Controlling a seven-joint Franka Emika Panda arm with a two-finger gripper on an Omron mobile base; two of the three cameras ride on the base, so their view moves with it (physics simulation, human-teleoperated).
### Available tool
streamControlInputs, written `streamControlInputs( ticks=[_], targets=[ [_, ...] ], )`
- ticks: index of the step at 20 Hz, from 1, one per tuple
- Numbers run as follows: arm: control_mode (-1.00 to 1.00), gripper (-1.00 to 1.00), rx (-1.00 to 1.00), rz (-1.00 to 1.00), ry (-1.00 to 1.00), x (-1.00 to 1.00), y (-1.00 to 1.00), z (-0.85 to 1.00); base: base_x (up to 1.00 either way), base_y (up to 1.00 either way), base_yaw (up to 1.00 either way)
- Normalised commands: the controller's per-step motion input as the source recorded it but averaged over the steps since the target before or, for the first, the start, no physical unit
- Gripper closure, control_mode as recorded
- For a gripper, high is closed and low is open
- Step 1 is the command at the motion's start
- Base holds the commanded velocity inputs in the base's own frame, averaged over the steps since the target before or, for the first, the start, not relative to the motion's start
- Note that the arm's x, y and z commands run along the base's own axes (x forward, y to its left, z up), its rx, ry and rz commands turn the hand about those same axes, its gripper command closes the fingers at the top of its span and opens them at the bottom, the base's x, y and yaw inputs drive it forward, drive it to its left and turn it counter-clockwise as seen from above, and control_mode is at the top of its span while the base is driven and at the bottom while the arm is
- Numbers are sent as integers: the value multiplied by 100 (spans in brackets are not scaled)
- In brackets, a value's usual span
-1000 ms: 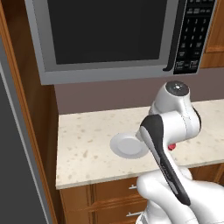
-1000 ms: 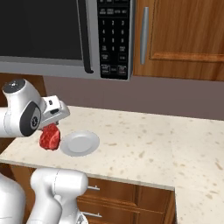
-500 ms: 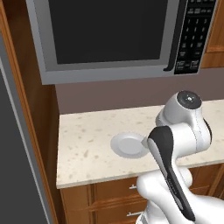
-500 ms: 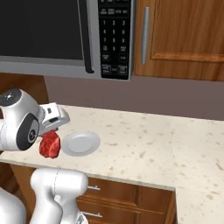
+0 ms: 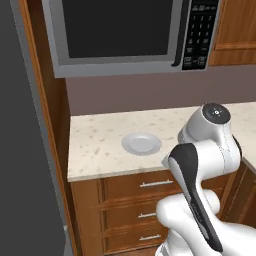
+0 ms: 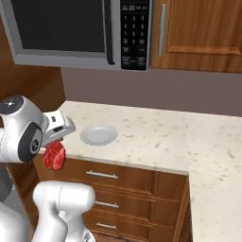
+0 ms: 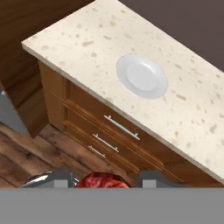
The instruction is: Place the steak on the counter behind the older steak on the same shelf of the fridge to maintain FIFO order. Close the fridge door when finished.
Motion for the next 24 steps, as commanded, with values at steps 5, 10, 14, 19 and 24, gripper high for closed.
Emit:
streamControlInputs(
  ticks=[5, 10, 14, 19, 24],
  targets=[
    [100, 100, 0, 0, 0, 0, 0, 0, -99, 0, 4],
    [100, 100, 0, 0, 0, 0, 0, 0, -90, 0, 5],
    [100, 100, 0, 0, 0, 0, 0, 0, -99, 6, 4],
    [100, 100, 0, 0, 0, 0, 0, 0, -92, 12, 7],
    [100, 100, 0, 0, 0, 0, 0, 0, -72, 32, 20]
  ],
)
